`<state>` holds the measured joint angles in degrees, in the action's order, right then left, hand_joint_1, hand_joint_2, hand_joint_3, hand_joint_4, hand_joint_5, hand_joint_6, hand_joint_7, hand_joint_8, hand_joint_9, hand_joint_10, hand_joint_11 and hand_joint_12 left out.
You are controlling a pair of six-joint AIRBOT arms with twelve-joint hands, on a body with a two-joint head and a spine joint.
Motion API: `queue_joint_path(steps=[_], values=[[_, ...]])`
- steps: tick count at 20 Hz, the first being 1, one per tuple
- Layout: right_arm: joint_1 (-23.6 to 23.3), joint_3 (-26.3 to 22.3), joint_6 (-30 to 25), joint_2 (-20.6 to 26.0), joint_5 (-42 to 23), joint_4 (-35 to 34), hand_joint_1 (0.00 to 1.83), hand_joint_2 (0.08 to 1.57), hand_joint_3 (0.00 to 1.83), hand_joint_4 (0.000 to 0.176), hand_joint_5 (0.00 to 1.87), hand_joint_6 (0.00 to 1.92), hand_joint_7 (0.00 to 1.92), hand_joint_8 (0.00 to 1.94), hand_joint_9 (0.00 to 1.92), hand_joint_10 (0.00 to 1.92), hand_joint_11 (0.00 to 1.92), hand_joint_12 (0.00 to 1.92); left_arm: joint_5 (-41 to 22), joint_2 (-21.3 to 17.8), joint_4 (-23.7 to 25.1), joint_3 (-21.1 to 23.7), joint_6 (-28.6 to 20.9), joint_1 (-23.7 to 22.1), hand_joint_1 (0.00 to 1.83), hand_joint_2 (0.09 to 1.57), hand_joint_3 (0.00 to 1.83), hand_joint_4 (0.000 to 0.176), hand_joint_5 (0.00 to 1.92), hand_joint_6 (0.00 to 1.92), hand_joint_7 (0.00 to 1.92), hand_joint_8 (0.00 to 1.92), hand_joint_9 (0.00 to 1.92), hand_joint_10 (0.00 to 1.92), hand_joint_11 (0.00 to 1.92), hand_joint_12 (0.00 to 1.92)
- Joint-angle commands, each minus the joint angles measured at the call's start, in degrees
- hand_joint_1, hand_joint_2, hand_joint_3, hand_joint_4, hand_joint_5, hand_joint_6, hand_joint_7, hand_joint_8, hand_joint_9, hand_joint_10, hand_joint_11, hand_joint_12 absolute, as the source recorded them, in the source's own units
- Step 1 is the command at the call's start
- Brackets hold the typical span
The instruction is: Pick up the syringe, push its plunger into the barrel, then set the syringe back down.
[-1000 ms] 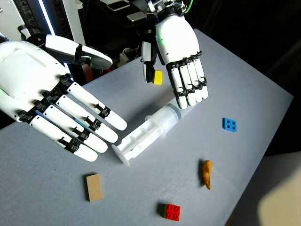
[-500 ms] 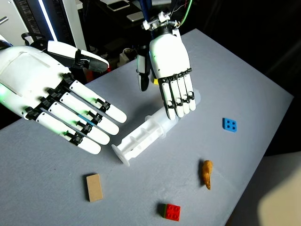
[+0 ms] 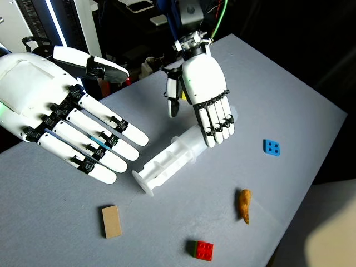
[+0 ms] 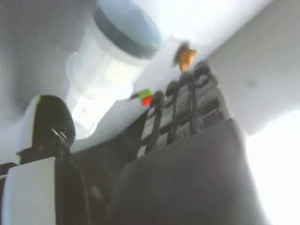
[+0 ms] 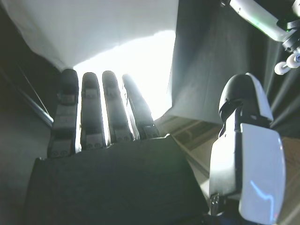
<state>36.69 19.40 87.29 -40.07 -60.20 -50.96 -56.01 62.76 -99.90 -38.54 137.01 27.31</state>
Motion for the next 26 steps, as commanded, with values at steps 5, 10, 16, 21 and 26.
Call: queue_joint_path(steps=[5,10,16,21,26], values=[[0.2,0.4,-0.6,0.2,-5.7,3.9,0.12,1.00,0.00,0.000,0.04,0.00,0.07,0.00,0.07,0.00,0.00,0.31,-1.2,2.2,4.0,-2.6,-0.2,0.9,0.69,1.15,0.00,0.000,0.01,0.00,0.00,0.00,0.00,0.00,0.00,0.00],[0.7,0.4,-0.7,0.2,-5.7,3.9,0.10,1.00,0.00,0.000,0.05,0.00,0.07,0.00,0.07,0.00,0.00,0.33,-0.3,4.1,4.6,-4.4,-0.2,1.5,0.77,1.12,0.00,0.000,0.00,0.00,0.00,0.00,0.00,0.00,0.00,0.00],[1.0,0.6,-0.8,0.2,-6.0,3.9,0.09,1.02,0.00,0.000,0.02,0.00,0.04,0.00,0.05,0.00,0.00,0.21,0.0,4.4,5.8,-5.2,-1.8,3.6,0.75,1.13,0.00,0.000,0.00,0.00,0.00,0.00,0.00,0.00,0.00,0.00],[1.1,0.6,-0.9,0.2,-6.0,3.9,0.09,1.02,0.00,0.000,0.05,0.00,0.08,0.00,0.07,0.00,0.00,0.31,1.0,4.6,6.5,-6.9,-2.5,4.8,0.70,1.16,0.01,0.000,0.00,0.00,0.00,0.00,0.00,0.00,0.00,0.00],[1.3,0.6,-0.9,0.2,-6.3,3.9,0.10,1.01,0.00,0.000,0.07,0.00,0.09,0.00,0.09,0.00,0.00,0.36,1.7,5.6,6.8,-8.5,-2.7,5.3,0.75,1.15,0.00,0.000,0.00,0.00,0.00,0.00,0.00,0.00,0.00,0.00]])
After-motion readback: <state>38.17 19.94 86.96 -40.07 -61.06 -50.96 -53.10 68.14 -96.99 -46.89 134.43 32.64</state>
